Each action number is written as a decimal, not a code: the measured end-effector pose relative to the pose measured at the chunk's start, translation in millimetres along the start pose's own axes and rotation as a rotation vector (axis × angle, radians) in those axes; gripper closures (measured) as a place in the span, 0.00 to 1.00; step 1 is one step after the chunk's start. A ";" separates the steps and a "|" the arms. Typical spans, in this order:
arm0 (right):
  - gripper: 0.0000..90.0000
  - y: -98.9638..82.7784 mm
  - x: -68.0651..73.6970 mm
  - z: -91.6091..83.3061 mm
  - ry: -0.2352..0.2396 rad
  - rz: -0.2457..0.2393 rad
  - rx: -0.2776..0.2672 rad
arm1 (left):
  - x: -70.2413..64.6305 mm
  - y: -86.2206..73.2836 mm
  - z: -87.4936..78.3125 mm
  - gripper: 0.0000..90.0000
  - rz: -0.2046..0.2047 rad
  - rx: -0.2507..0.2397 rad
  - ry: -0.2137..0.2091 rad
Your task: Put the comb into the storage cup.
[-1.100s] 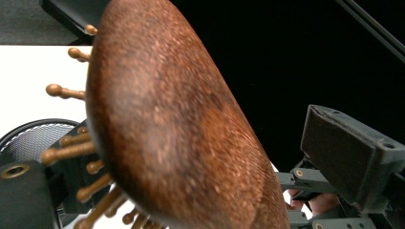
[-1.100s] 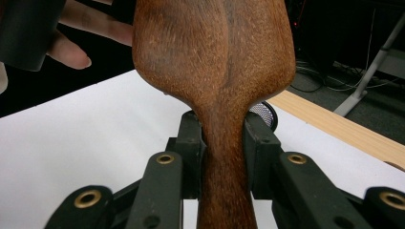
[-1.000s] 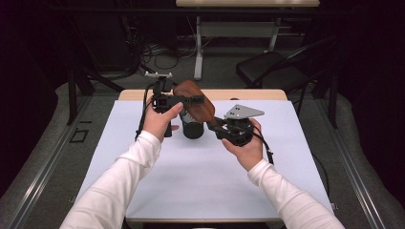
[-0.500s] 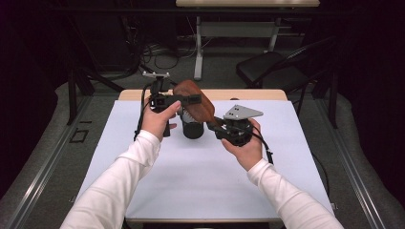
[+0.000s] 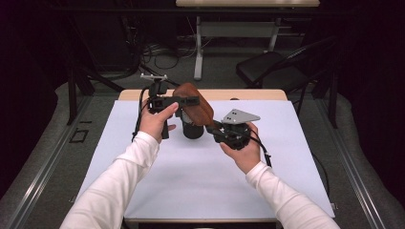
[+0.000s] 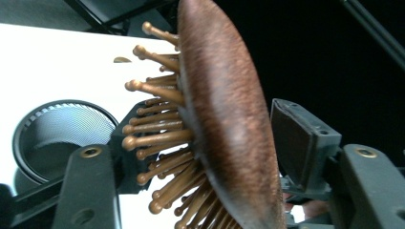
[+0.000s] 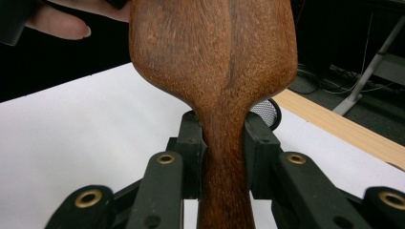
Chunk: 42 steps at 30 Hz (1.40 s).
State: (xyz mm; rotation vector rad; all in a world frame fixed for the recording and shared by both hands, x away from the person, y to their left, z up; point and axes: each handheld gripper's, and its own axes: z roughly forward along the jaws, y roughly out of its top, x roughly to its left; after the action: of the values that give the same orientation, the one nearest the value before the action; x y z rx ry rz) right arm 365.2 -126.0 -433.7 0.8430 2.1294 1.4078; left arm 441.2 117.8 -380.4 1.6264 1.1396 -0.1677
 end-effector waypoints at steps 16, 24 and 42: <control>0.80 -1.5 2.4 5.0 0.011 -0.003 0.007 | -4.8 2.3 -9.7 0.52 -0.094 -0.031 -0.035; 0.80 -1.1 3.1 7.2 0.025 0.005 0.006 | -4.8 5.0 -11.6 0.55 -0.130 -0.006 -0.050; 0.70 0.6 1.9 5.3 0.069 0.022 -0.017 | -11.5 10.8 -13.6 0.56 -0.089 0.009 -0.049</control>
State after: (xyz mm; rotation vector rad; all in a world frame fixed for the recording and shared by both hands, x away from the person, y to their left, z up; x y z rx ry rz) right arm 367.4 -121.0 -435.2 0.8246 2.1620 1.4840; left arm 437.3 122.7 -360.6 1.5721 1.1760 -0.2695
